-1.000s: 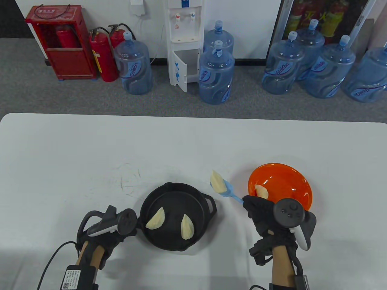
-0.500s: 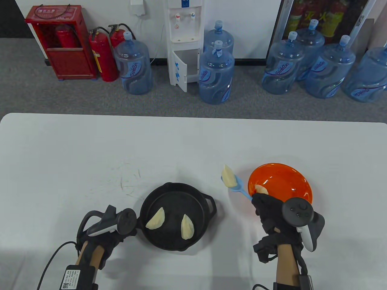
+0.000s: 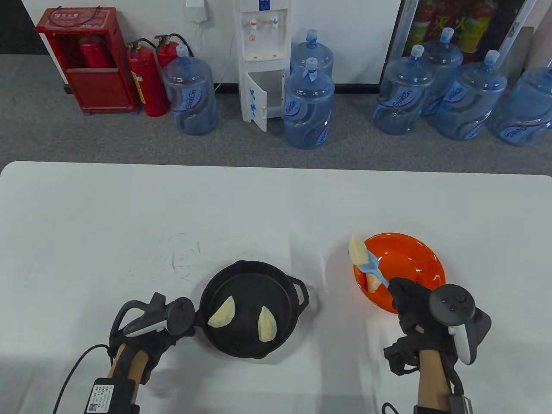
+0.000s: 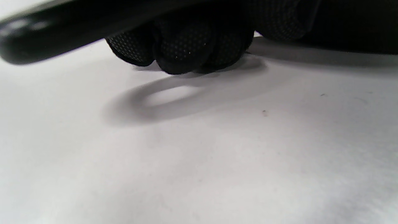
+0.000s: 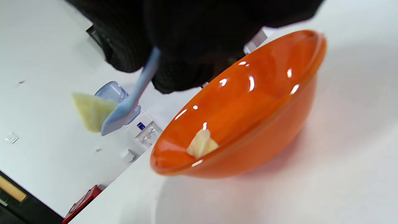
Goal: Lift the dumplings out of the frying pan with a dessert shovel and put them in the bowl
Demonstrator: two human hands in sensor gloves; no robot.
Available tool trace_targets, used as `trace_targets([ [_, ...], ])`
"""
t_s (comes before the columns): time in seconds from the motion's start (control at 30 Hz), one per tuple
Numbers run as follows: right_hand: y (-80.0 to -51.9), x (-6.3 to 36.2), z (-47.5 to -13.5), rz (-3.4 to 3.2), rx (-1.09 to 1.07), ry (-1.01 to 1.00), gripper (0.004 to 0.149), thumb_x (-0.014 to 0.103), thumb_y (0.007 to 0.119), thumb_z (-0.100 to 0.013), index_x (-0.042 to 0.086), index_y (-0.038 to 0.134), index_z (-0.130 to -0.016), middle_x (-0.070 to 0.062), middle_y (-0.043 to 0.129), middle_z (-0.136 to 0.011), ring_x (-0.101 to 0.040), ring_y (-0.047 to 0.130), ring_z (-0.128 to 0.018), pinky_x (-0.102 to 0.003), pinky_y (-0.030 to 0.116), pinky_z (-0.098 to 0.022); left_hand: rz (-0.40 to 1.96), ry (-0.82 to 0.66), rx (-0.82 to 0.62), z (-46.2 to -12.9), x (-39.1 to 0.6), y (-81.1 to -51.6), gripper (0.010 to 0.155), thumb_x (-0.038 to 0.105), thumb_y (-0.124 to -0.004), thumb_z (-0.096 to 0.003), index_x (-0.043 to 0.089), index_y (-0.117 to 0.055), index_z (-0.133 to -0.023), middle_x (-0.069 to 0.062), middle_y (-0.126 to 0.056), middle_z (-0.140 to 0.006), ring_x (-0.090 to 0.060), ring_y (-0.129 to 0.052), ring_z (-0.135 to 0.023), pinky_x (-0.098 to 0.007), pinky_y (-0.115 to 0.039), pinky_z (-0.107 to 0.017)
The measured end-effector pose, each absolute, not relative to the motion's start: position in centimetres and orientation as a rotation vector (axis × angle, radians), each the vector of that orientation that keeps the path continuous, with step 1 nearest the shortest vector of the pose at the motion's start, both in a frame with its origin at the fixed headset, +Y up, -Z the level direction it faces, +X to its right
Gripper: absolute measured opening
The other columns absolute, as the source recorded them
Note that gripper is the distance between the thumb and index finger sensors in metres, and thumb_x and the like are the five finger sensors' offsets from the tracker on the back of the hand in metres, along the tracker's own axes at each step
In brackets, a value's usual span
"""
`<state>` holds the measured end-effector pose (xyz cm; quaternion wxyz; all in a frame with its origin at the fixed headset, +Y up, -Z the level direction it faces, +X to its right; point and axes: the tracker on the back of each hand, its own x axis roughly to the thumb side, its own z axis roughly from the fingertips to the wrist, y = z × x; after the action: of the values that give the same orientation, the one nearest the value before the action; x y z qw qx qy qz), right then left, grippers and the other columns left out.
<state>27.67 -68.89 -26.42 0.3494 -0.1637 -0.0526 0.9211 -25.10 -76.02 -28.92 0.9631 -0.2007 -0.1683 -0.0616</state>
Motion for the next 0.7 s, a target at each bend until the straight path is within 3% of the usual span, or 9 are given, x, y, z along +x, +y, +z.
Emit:
trace_targets([
  [0.7, -69.5, 33.0, -27.2, 2.54, -0.578, -0.017, 0.04, 0.039, 0.079, -0.062, 0.019, 0.09, -0.094, -0.01, 0.097, -0.071, -0.013, 0.092, -0.025, -0.034, 0.082, -0.019, -0.122, -0.339, -0.405, -28.9, -25.1, -76.0, 0.052, 0.049, -0.07, -0.0552, 0.027, -0.068, -0.102, 0.008, -0.087, -0.085, -0.011, -0.099, -0.064, -0.048, -0.08, -0.074],
])
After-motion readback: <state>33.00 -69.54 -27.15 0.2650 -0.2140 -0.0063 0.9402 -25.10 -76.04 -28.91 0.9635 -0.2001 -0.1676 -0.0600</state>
